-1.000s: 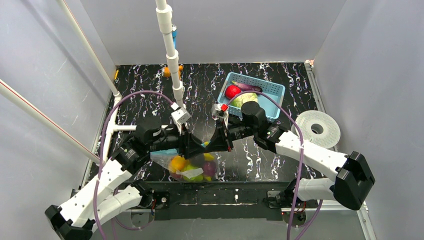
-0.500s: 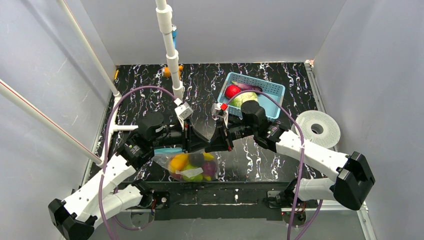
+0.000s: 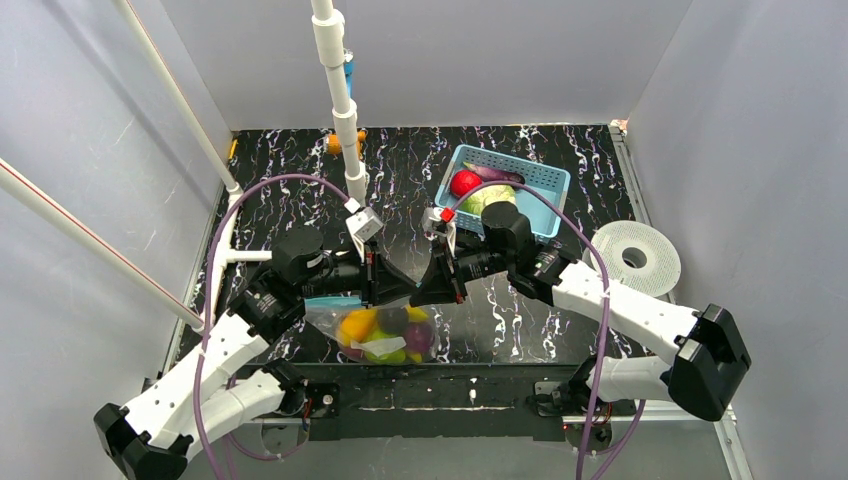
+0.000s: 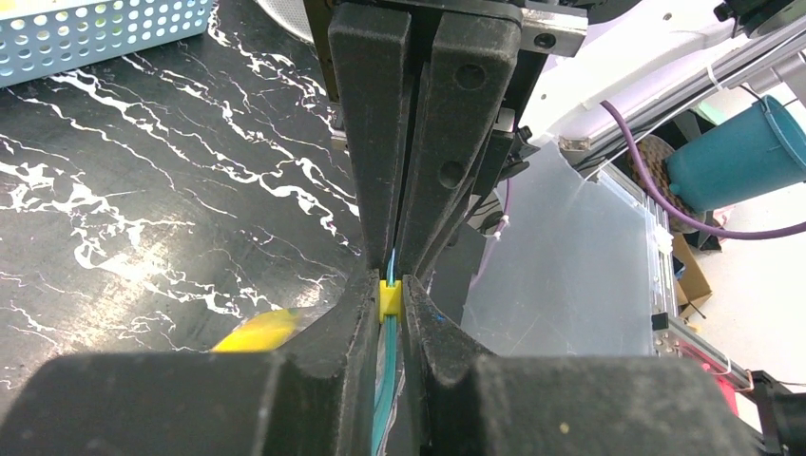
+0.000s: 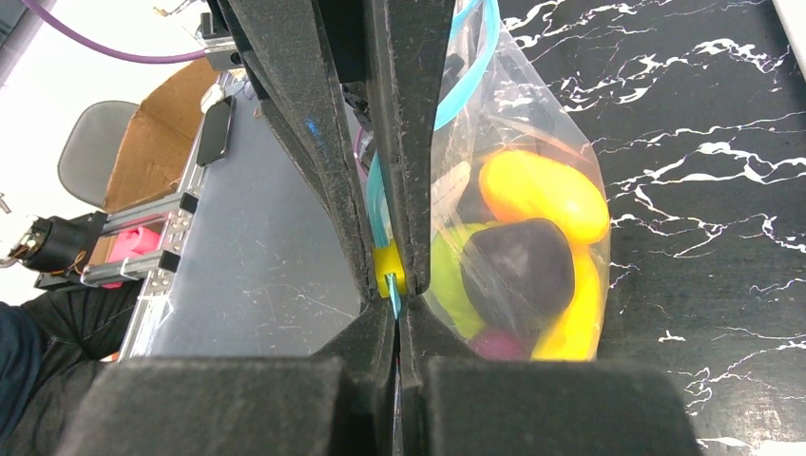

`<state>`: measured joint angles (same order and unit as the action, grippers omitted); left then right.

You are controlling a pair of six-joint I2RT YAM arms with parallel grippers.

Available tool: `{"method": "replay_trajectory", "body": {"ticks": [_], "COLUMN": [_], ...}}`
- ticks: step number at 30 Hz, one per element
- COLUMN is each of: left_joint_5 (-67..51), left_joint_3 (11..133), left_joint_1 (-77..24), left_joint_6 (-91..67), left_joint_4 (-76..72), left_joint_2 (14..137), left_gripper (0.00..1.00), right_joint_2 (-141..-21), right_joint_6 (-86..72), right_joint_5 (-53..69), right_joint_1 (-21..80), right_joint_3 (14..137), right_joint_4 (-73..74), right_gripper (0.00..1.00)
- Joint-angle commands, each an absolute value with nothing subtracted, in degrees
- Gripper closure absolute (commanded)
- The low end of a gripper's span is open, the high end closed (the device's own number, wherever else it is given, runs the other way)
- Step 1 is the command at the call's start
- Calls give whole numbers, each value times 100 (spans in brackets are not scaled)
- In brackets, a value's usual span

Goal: Place the food in the zip-top bag and seal the zipper
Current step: Zip the zipper food storage bag at the center of the board.

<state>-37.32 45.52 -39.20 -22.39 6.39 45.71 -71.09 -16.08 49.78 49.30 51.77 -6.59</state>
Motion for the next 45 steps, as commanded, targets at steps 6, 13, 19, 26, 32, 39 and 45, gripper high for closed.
{"method": "replay_trajectory", "body": {"ticks": [6, 13, 19, 26, 32, 39, 45], "left_joint_5": [-3689, -3223, -2772, -2402, -2220, -2080, -2100], "left_joint_3": [4668, 4769, 4877, 4887, 4845, 4927, 4983], "left_joint_1": [-3935, -3937, -3937, -3932, -3936, -3937, -3936], "left_joint_6": [-1727, -1374, -1125, -1022, -1050, -983, -902], "left_joint_4": [1528, 2458, 3200, 3815, 4026, 4134, 4183], "left_joint_2": [4220, 3805, 3308, 2752, 2315, 2219, 2293], "left_gripper": [100, 100, 100, 100, 100, 100, 100], "right_joint_2": [-6676, -6271, -5808, -5537, -5344, -5220, -5031], "right_joint_6": [-2191, -2555, -2426, -2354, -2232, -2145, -2081], "right_joint_5": [4042, 2942, 2091, 1989, 1917, 1921, 1816], "right_joint_1": [4914, 4721, 4445, 3919, 3651, 3475, 3401], "right_joint_3": [4831, 4393, 4203, 4162, 4095, 4074, 4050], "right_joint_4": [-1652, -1736, -1275, -748, -509, -273, -45], "right_gripper": [99, 99, 99, 99, 99, 99, 99]}}
